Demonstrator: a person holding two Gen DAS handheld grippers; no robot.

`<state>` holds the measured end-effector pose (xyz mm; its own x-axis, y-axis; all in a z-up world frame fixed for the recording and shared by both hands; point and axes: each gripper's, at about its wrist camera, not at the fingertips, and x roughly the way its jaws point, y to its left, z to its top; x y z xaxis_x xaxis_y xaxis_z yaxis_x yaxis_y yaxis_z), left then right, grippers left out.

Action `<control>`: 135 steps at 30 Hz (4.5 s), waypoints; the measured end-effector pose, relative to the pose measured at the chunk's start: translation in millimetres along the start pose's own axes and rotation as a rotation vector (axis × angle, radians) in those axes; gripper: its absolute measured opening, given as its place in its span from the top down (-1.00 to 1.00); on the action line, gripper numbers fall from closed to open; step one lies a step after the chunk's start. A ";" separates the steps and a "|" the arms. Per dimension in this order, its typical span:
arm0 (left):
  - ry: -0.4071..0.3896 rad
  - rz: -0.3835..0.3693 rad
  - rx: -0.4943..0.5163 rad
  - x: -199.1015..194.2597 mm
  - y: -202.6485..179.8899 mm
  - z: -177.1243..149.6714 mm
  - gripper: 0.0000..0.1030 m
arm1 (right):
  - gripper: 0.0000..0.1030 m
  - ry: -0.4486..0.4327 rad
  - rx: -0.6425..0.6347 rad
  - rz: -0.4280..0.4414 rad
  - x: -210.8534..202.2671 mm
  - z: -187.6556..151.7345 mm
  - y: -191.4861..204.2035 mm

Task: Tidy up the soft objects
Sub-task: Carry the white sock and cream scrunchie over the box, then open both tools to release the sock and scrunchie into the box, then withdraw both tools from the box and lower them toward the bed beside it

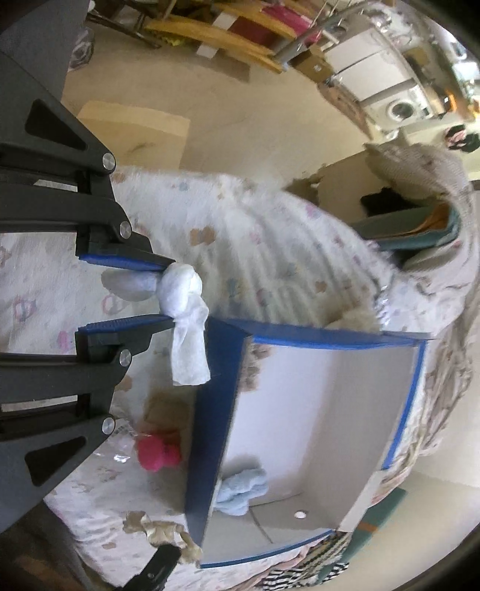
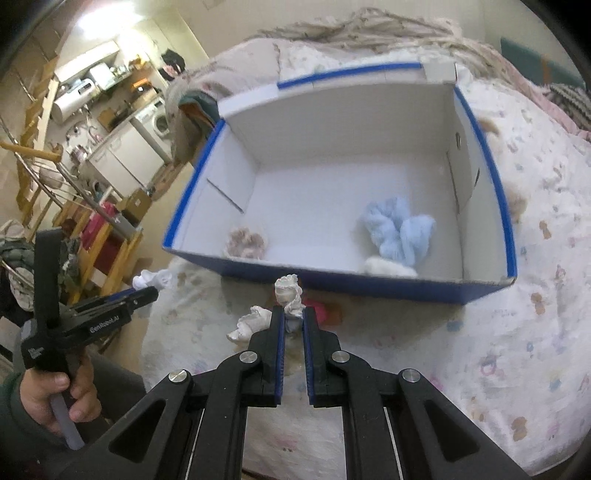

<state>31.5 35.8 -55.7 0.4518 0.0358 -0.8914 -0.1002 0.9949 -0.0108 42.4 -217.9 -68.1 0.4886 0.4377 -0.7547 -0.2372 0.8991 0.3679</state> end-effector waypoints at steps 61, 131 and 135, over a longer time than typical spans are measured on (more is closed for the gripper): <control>-0.129 -0.051 0.231 43.9 -106.6 101.4 0.60 | 0.79 -0.050 0.032 -0.095 58.8 88.6 -36.9; -0.172 -0.001 0.165 13.4 -86.7 87.9 -0.24 | -0.89 -0.127 0.162 -0.044 34.1 78.9 -40.4; -0.185 0.011 0.148 3.9 -76.6 84.3 -0.25 | -0.90 -0.125 0.139 -0.050 27.6 72.1 -33.6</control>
<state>115.6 -32.3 -20.2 0.6077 0.0496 -0.7926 0.0187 0.9969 0.0768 124.4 -236.1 -62.1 0.5996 0.3808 -0.7039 -0.0959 0.9074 0.4092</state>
